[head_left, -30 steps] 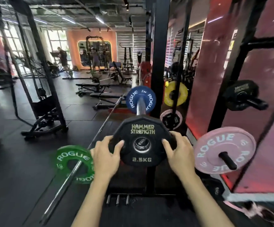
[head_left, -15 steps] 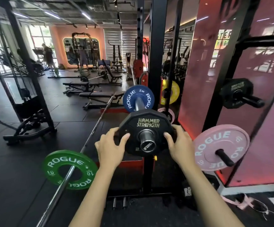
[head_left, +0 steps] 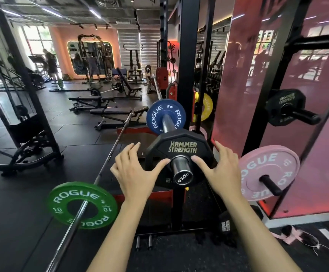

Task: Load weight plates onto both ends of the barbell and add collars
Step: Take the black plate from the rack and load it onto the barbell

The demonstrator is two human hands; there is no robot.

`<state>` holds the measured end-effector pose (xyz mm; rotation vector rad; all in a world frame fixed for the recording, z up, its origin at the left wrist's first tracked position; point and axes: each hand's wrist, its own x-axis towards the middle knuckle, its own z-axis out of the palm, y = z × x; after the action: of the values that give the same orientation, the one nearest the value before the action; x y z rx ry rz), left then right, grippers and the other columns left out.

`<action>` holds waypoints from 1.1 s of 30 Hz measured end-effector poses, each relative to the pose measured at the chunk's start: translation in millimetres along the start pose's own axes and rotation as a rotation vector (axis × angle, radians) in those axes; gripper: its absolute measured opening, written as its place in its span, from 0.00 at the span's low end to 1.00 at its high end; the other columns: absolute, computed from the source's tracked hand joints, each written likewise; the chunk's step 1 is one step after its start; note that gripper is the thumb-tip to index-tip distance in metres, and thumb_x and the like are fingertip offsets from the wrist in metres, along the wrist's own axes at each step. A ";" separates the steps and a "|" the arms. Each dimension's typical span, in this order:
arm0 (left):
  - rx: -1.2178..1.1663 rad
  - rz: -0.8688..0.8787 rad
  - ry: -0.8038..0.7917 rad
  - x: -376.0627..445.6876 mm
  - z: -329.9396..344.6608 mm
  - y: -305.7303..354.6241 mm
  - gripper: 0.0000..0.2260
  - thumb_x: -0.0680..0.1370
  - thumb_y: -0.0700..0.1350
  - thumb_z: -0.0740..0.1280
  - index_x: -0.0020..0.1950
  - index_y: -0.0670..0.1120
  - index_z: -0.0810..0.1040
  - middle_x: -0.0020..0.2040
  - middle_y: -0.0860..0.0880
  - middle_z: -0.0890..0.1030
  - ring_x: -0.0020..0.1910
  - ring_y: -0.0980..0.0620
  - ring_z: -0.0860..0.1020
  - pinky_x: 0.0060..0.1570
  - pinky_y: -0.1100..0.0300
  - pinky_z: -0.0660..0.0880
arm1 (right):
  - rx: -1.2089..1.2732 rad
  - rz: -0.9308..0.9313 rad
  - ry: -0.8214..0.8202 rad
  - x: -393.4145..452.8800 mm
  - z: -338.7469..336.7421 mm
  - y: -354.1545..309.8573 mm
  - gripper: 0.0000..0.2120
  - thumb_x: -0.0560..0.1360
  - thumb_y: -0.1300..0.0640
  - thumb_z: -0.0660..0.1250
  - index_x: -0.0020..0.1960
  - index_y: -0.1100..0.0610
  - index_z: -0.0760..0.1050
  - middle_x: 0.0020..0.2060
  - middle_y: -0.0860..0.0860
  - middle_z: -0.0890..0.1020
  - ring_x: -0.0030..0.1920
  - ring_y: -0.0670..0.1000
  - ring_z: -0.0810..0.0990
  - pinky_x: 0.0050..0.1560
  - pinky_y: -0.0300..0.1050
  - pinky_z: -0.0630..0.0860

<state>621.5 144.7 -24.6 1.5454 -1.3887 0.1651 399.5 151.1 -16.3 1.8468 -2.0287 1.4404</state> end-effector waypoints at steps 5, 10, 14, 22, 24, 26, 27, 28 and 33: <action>-0.025 0.005 0.007 16.4 18.2 -3.4 0.42 0.65 0.77 0.65 0.69 0.51 0.72 0.69 0.54 0.73 0.68 0.51 0.68 0.64 0.48 0.62 | -0.011 0.019 -0.010 21.7 14.5 5.9 0.47 0.65 0.24 0.63 0.73 0.53 0.64 0.67 0.50 0.72 0.67 0.52 0.66 0.65 0.53 0.70; -0.055 -0.024 -0.005 45.5 50.8 -8.4 0.41 0.65 0.76 0.65 0.70 0.51 0.71 0.69 0.54 0.73 0.68 0.52 0.66 0.63 0.51 0.59 | -0.017 0.019 -0.025 51.4 44.4 11.3 0.46 0.66 0.24 0.62 0.73 0.53 0.64 0.67 0.50 0.73 0.68 0.52 0.67 0.65 0.54 0.70; -0.032 -0.032 0.034 75.4 83.7 -15.0 0.41 0.65 0.76 0.66 0.69 0.51 0.71 0.68 0.53 0.74 0.68 0.50 0.68 0.66 0.45 0.62 | -0.009 -0.007 -0.029 88.3 73.0 21.2 0.46 0.65 0.23 0.61 0.72 0.52 0.66 0.64 0.50 0.75 0.65 0.52 0.68 0.64 0.51 0.70; 0.004 -0.094 0.046 141.2 153.9 -26.9 0.40 0.65 0.74 0.69 0.69 0.50 0.71 0.67 0.52 0.75 0.67 0.48 0.68 0.66 0.44 0.61 | -0.015 -0.060 -0.050 172.3 130.9 33.1 0.45 0.66 0.26 0.65 0.73 0.54 0.66 0.66 0.49 0.73 0.67 0.51 0.67 0.64 0.48 0.68; 0.020 -0.112 0.038 154.4 171.6 -30.9 0.40 0.66 0.74 0.68 0.70 0.50 0.71 0.67 0.51 0.75 0.68 0.48 0.68 0.66 0.44 0.61 | -0.023 -0.077 -0.052 191.3 145.7 36.0 0.46 0.66 0.26 0.64 0.73 0.55 0.66 0.66 0.51 0.74 0.68 0.53 0.67 0.65 0.49 0.67; 0.021 -0.133 0.036 166.5 187.6 -34.7 0.40 0.66 0.74 0.67 0.70 0.50 0.71 0.67 0.51 0.75 0.68 0.48 0.67 0.66 0.44 0.61 | -0.020 -0.078 -0.059 208.7 159.9 38.3 0.46 0.66 0.25 0.63 0.72 0.56 0.66 0.66 0.52 0.74 0.68 0.54 0.67 0.65 0.50 0.68; 0.022 -0.145 0.034 172.4 195.0 -36.5 0.40 0.66 0.74 0.66 0.70 0.50 0.71 0.67 0.51 0.75 0.68 0.48 0.67 0.66 0.44 0.61 | -0.017 -0.074 -0.065 216.4 166.8 38.2 0.46 0.66 0.25 0.63 0.72 0.55 0.66 0.67 0.52 0.74 0.68 0.54 0.67 0.65 0.51 0.68; 0.021 -0.157 0.031 178.5 201.8 -38.3 0.41 0.66 0.75 0.66 0.70 0.50 0.71 0.67 0.51 0.75 0.68 0.48 0.67 0.66 0.45 0.60 | -0.014 -0.071 -0.067 223.5 173.6 38.3 0.46 0.66 0.24 0.62 0.72 0.55 0.66 0.67 0.52 0.74 0.69 0.54 0.67 0.65 0.52 0.68; -0.035 -0.138 0.035 195.6 218.3 -47.1 0.39 0.65 0.73 0.69 0.68 0.51 0.71 0.66 0.54 0.75 0.67 0.51 0.67 0.65 0.50 0.57 | 0.053 -0.037 -0.086 243.5 193.0 42.0 0.47 0.64 0.23 0.63 0.72 0.52 0.67 0.67 0.49 0.73 0.69 0.51 0.66 0.64 0.51 0.71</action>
<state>616.2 -152.1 -25.8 1.5962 -1.2464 0.0831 397.0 -162.4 -8.5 1.9897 -2.0002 1.4430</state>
